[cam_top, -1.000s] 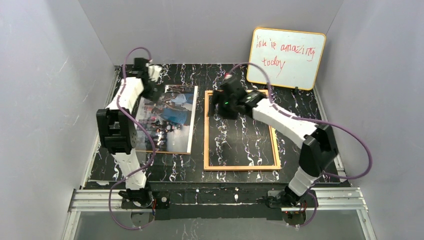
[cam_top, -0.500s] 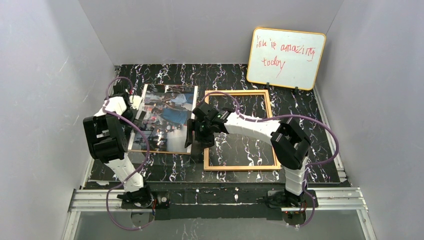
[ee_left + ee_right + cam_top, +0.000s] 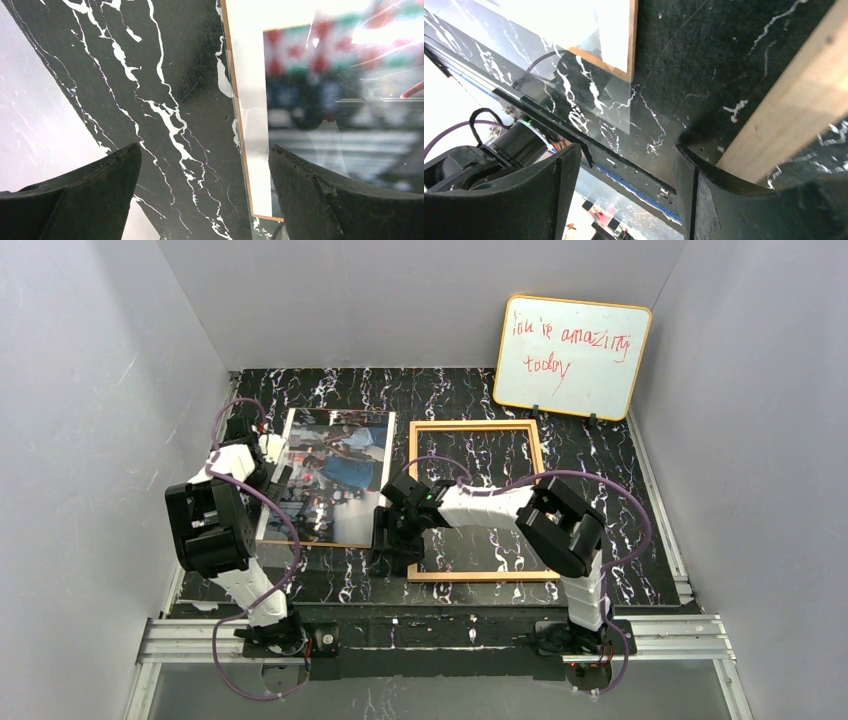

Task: Put the photo into the frame
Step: Pick up the photo frame item at the center of the board.

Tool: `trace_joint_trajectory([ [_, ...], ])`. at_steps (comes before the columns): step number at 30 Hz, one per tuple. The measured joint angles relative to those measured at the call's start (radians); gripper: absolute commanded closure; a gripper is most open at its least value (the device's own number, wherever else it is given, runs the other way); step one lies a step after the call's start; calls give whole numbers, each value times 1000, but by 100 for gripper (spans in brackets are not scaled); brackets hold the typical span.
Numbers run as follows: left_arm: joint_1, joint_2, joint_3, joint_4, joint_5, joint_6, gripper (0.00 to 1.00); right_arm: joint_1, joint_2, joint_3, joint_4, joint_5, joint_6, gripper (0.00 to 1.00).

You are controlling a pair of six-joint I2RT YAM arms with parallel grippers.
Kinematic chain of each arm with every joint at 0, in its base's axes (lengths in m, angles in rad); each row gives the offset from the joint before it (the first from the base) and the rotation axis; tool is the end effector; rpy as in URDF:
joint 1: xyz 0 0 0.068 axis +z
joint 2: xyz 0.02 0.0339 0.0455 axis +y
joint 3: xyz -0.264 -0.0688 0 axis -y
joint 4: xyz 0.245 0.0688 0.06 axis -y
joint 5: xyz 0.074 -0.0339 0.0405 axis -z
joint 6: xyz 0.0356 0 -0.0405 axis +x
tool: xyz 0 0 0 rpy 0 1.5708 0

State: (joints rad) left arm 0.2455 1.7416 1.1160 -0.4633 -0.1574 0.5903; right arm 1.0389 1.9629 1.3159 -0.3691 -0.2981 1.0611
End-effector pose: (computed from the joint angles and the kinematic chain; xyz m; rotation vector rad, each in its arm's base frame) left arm 0.3374 0.0903 0.1821 0.4156 2.6948 0.4683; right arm 0.1986 0.3582 0.1658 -0.0939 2.9688 0.9546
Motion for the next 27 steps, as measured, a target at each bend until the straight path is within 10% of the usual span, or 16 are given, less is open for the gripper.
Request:
trace_joint_trajectory([
  [27,0,-44,-60,51,2,-6,2,10,-21,-183,466,-32,116,39],
])
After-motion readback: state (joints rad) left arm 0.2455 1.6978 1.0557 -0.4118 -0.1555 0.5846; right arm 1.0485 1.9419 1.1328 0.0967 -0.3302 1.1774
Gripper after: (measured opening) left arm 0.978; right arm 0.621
